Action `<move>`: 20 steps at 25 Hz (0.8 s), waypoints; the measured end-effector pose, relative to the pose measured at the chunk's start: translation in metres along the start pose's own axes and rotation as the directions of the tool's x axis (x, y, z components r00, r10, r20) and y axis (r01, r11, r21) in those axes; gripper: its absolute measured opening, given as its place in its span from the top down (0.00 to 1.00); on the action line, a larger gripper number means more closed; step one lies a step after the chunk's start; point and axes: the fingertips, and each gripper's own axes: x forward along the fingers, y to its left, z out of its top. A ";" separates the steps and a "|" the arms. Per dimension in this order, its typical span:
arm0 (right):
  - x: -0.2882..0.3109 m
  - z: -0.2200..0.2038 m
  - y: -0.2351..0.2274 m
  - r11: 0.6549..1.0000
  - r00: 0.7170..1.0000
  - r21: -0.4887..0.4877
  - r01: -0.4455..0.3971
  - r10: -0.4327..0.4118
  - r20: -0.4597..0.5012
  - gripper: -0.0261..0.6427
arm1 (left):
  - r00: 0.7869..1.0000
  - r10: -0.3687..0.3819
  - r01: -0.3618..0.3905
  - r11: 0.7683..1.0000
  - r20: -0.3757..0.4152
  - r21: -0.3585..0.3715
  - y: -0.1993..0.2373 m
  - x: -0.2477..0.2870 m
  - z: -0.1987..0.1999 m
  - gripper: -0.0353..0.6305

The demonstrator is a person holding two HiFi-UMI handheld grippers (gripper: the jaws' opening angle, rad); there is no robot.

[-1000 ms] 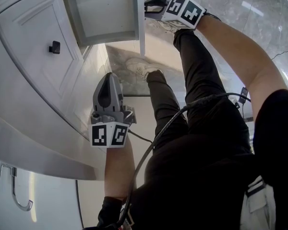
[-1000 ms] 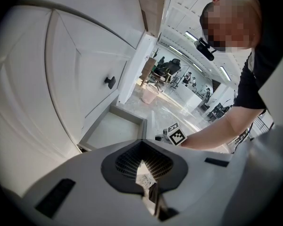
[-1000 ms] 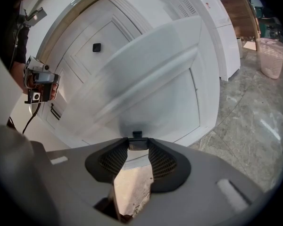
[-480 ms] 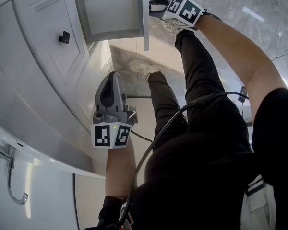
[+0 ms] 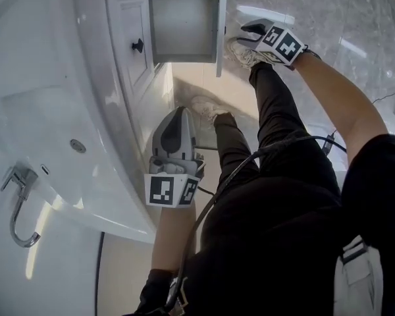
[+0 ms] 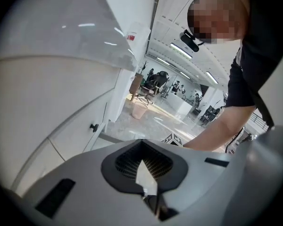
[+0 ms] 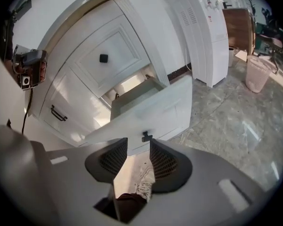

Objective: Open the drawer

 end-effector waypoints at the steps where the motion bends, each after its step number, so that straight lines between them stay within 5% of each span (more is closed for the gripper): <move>1: -0.010 0.009 0.003 1.000 1.000 -0.003 0.008 -0.008 0.011 0.75 | 1.000 -0.001 0.001 1.000 0.012 0.007 -0.003 -0.005 0.010 0.96; 11: -0.117 0.149 0.060 0.999 0.982 -0.043 0.011 -0.003 0.191 0.79 | 0.986 0.025 -0.032 0.999 0.163 0.040 -0.031 -0.084 0.132 0.96; 20: -0.227 0.283 0.133 0.990 0.955 -0.140 0.009 0.033 0.295 0.89 | 0.917 0.119 -0.140 0.990 0.381 0.028 -0.037 -0.203 0.256 0.96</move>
